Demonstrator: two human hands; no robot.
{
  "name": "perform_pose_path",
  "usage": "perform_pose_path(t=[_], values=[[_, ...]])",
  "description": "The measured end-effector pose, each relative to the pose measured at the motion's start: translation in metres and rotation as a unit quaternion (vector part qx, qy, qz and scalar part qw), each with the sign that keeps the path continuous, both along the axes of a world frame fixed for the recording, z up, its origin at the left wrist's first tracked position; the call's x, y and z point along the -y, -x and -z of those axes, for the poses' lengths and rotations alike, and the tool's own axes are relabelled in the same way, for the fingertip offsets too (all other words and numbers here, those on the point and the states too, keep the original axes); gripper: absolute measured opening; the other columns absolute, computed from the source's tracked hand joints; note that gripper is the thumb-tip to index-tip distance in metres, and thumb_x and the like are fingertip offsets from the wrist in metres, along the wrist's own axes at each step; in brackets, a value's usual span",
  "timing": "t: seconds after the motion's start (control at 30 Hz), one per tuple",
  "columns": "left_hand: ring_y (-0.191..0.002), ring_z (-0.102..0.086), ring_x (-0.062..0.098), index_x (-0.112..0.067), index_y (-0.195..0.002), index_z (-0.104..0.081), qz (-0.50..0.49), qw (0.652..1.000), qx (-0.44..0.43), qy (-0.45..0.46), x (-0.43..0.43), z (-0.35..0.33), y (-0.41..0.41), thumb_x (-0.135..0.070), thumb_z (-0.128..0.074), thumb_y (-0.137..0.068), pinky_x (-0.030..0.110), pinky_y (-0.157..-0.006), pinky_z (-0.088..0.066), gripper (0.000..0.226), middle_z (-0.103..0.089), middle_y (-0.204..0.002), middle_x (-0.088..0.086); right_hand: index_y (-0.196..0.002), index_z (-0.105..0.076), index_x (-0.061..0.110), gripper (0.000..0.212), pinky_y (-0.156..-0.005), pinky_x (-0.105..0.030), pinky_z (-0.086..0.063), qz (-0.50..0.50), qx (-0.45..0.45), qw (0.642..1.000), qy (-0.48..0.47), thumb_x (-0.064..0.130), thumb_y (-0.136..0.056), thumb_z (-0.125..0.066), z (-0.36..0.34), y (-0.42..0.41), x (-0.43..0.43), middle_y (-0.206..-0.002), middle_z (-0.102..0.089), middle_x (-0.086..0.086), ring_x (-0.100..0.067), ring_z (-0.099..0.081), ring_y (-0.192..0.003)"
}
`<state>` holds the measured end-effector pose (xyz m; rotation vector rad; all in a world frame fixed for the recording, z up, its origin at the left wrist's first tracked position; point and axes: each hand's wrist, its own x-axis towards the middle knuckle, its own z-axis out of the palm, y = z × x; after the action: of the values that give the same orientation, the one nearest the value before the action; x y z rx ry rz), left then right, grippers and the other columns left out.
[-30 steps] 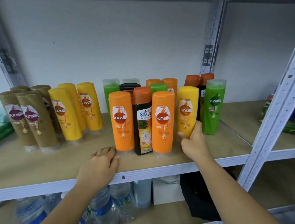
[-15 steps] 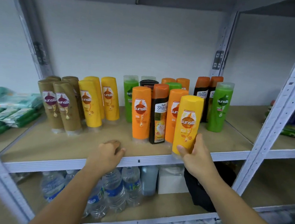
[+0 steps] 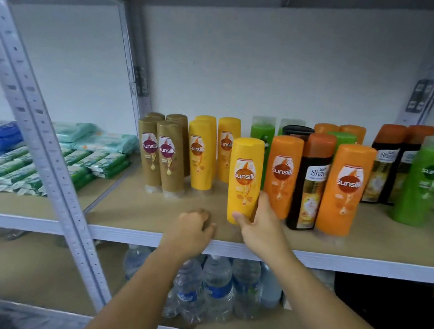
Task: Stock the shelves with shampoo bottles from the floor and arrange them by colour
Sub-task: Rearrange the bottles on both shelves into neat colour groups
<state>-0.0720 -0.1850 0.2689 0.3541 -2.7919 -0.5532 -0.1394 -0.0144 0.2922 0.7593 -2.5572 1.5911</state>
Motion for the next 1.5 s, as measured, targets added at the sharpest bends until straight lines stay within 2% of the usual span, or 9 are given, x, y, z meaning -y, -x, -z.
perform_pose_path(t=[0.23, 0.33, 0.43, 0.57, 0.73, 0.83, 0.93, 1.23, 1.5], values=[[-0.102, -0.063, 0.031, -0.021, -0.121, -0.056, -0.019, 0.998, -0.057, -0.015, 0.023, 0.004, 0.022, -0.037, -0.051, -0.097, 0.041, -0.08, -0.052, 0.029, -0.067, -0.114, 0.004, -0.129, -0.044, 0.025, 0.046, -0.083, -0.03, -0.041, 0.017, 0.01, 1.0, 0.015, 0.027, -0.092, -0.071, 0.007, 0.03, 0.052, -0.116, -0.062, 0.004, -0.018, -0.058, -0.105], [-0.108, -0.063, 0.028, -0.02, -0.146, -0.04, -0.035, 0.992, -0.11, -0.042, 0.029, 0.004, 0.034, -0.03, -0.055, -0.098, 0.033, -0.08, -0.049, 0.052, -0.059, -0.137, 0.004, -0.129, -0.043, 0.022, 0.046, -0.082, -0.031, -0.042, 0.042, -0.001, 0.999, 0.003, 0.028, -0.093, -0.071, 0.011, 0.045, 0.065, -0.119, -0.063, -0.002, -0.024, -0.061, -0.11], [-0.11, -0.063, 0.023, -0.025, -0.154, -0.028, -0.037, 0.985, -0.148, -0.081, 0.033, 0.004, 0.043, -0.031, -0.058, -0.097, 0.026, -0.081, -0.045, 0.065, -0.054, -0.145, 0.002, -0.134, -0.042, 0.017, 0.05, -0.083, -0.031, -0.042, 0.06, -0.012, 0.998, -0.013, 0.028, -0.093, -0.07, 0.013, 0.058, 0.073, -0.123, -0.063, -0.008, -0.029, -0.061, -0.114], [-0.12, -0.06, 0.017, -0.03, -0.158, -0.017, -0.047, 0.97, -0.184, -0.151, 0.036, -0.003, 0.052, -0.031, -0.06, -0.098, 0.023, -0.093, -0.044, 0.074, -0.057, -0.141, -0.006, -0.138, -0.04, 0.018, 0.054, -0.092, -0.033, -0.043, 0.06, -0.011, 0.998, -0.01, 0.023, -0.093, -0.07, 0.014, 0.07, 0.078, -0.13, -0.06, -0.009, -0.029, -0.057, -0.121], [-0.124, -0.055, 0.014, -0.021, -0.161, -0.011, -0.054, 0.96, -0.185, -0.201, 0.037, -0.006, 0.063, -0.029, -0.059, -0.1, 0.016, -0.093, -0.036, 0.078, -0.056, -0.141, -0.006, -0.141, -0.036, 0.021, 0.055, -0.094, -0.035, -0.045, 0.056, 0.003, 0.998, -0.012, 0.02, -0.095, -0.067, 0.017, 0.078, 0.082, -0.133, -0.058, -0.007, -0.028, -0.056, -0.123], [-0.127, -0.055, 0.015, -0.024, -0.161, -0.006, -0.053, 0.958, -0.182, -0.216, 0.038, -0.006, 0.07, -0.032, -0.057, -0.101, 0.021, -0.098, -0.039, 0.079, -0.053, -0.145, -0.005, -0.143, -0.034, 0.022, 0.059, -0.092, -0.032, -0.043, 0.05, 0.0, 0.999, -0.015, 0.019, -0.095, -0.067, 0.018, 0.082, 0.083, -0.133, -0.058, -0.006, -0.027, -0.056, -0.124], [-0.129, -0.055, 0.022, -0.026, -0.161, 0.0, -0.064, 0.958, -0.169, -0.224, 0.042, -0.003, 0.079, -0.033, -0.056, -0.102, 0.035, -0.107, -0.043, 0.082, -0.051, -0.148, 0.0, -0.151, -0.029, 0.022, 0.068, -0.099, -0.035, -0.044, 0.042, 0.003, 0.999, -0.022, 0.018, -0.095, -0.067, 0.019, 0.084, 0.082, -0.14, -0.054, -0.005, -0.027, -0.052, -0.13], [-0.125, -0.058, 0.024, -0.022, -0.157, -0.023, -0.106, 0.955, -0.205, -0.188, 0.046, 0.003, 0.09, -0.031, -0.062, -0.098, 0.044, -0.105, -0.049, 0.072, -0.058, -0.141, 0.003, -0.15, -0.031, 0.023, 0.063, -0.101, -0.031, -0.04, 0.029, -0.011, 0.999, -0.016, 0.019, -0.097, -0.064, 0.02, 0.087, 0.083, -0.143, -0.051, -0.004, -0.025, -0.05, -0.132], [-0.121, -0.06, 0.021, -0.022, -0.155, -0.029, -0.102, 0.956, -0.216, -0.172, 0.046, 0.003, 0.088, -0.032, -0.062, -0.099, 0.038, -0.102, -0.051, 0.066, -0.06, -0.137, 0.001, -0.146, -0.037, 0.021, 0.055, -0.098, -0.031, -0.044, 0.02, -0.013, 0.999, -0.03, 0.024, -0.098, -0.063, 0.027, 0.093, 0.087, -0.138, -0.057, -0.004, -0.024, -0.056, -0.125]])
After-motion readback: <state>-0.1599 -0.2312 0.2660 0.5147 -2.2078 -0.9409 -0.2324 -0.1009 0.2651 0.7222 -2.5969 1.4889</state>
